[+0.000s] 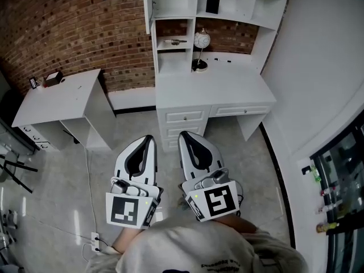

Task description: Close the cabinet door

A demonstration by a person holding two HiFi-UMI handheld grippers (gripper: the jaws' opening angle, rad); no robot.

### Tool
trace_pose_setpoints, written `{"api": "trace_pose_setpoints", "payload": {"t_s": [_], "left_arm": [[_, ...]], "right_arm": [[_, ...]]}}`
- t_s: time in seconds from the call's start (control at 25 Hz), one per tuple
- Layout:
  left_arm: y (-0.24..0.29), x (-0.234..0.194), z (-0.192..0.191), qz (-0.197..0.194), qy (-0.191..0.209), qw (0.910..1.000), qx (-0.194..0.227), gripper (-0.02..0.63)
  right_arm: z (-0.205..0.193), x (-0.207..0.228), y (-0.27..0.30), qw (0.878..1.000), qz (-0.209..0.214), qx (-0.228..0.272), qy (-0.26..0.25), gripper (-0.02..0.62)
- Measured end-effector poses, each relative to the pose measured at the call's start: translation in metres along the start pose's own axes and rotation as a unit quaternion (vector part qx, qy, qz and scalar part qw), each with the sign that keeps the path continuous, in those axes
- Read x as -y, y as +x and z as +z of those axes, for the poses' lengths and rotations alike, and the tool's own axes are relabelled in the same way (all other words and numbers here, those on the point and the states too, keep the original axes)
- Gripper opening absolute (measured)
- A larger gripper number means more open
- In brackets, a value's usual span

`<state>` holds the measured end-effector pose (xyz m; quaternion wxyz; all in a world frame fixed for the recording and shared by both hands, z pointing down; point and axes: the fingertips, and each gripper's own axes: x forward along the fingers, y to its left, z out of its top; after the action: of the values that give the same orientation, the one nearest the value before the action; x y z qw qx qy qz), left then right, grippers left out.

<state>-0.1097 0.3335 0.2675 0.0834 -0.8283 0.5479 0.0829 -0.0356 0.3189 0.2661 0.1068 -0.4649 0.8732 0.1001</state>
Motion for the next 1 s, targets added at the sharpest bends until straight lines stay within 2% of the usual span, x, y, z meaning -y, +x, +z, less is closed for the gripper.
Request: {"api": "trace_pose_setpoints", "payload": {"t_s": [0.44,1.0], "left_arm": [[0.099,-0.021,-0.026,0.015,0.014,0.9998,0.002,0.008],[0.152,-0.029,-0.048,0.015,0.011,0.9998,-0.003,0.008]], "right_arm": [[-0.031,0.07,0.077,0.999,0.035,0.004,0.012,0.018],[-0.056,0.11,0.106,0.999,0.033,-0.009,0.017,0.018]]}}
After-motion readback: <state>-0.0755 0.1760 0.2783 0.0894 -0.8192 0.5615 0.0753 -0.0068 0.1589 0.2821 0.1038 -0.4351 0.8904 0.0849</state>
